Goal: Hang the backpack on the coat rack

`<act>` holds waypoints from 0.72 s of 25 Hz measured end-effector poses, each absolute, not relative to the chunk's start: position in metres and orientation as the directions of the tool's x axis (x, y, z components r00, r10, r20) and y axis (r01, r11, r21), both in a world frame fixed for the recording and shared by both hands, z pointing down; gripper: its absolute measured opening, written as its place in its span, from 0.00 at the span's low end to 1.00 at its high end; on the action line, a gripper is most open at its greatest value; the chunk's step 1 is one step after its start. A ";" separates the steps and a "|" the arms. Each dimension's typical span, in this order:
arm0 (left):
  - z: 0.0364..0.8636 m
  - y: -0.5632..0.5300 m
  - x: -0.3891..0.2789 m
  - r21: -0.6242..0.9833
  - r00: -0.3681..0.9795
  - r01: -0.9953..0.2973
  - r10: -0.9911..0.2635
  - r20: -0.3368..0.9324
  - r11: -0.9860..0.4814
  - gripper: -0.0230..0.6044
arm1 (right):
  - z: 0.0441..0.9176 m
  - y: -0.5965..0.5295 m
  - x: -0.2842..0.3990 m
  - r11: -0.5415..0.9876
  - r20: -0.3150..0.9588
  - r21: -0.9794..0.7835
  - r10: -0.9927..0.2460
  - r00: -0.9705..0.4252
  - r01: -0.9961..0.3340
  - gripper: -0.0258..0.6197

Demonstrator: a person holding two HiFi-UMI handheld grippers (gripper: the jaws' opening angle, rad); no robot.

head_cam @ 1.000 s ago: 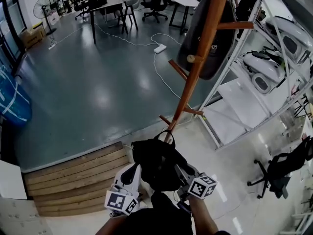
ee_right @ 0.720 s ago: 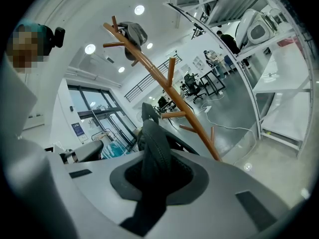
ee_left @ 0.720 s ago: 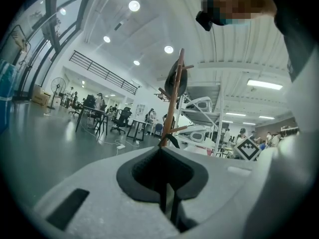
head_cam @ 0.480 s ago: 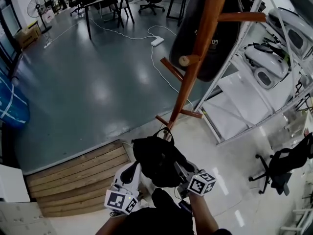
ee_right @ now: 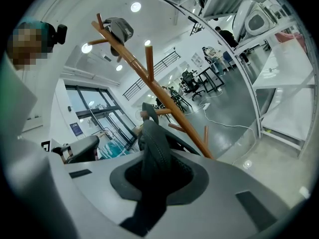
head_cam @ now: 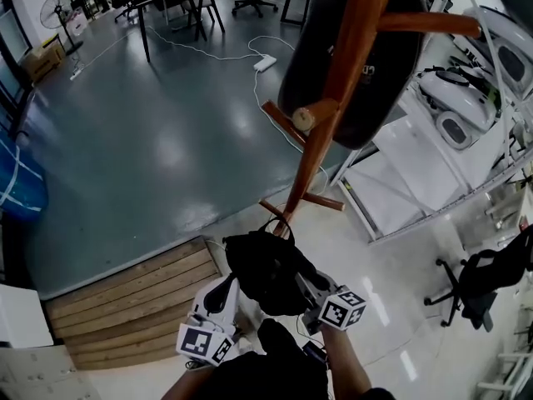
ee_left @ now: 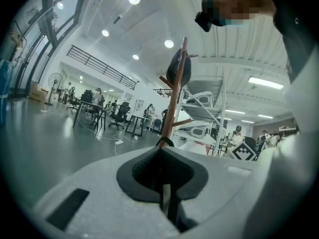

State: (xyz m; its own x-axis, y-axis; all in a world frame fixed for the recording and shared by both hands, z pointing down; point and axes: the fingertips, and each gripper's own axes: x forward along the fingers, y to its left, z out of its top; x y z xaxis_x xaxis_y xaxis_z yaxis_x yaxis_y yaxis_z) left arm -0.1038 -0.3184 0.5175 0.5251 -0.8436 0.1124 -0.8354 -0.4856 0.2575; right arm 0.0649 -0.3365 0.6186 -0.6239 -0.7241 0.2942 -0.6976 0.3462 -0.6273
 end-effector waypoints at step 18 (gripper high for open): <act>0.530 -0.338 -0.088 0.253 0.537 -0.833 -0.830 0.151 -0.493 0.07 | 0.647 -0.363 0.091 0.330 0.306 -0.634 -0.724 -0.619 -0.699 0.13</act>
